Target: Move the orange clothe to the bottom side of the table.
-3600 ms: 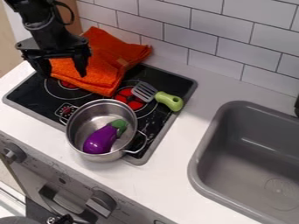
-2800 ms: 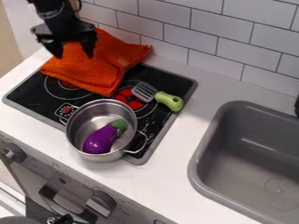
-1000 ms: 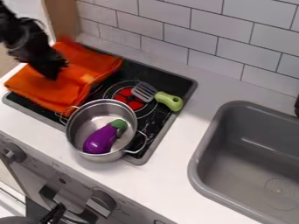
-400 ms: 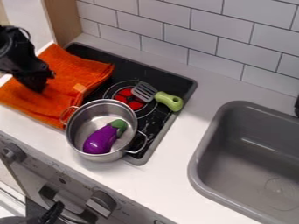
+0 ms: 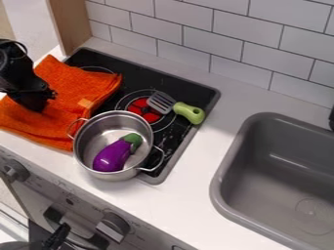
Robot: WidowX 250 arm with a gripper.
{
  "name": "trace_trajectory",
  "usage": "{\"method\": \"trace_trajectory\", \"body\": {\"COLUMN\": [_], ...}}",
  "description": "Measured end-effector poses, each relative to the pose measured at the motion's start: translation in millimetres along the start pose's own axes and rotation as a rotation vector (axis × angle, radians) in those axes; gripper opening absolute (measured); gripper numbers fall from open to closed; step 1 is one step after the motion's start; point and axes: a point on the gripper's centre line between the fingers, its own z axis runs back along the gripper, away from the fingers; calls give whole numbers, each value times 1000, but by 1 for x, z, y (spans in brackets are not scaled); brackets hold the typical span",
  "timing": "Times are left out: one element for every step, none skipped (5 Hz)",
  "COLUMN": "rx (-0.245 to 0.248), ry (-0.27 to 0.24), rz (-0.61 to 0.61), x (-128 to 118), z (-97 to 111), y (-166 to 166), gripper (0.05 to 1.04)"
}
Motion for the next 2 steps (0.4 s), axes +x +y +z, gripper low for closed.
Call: {"method": "trace_trajectory", "body": {"rx": [15, 9], "ry": [-21, -16], "rz": [27, 78], "x": [12, 24], "z": [3, 8], "y": [2, 3], "gripper": [177, 370]}}
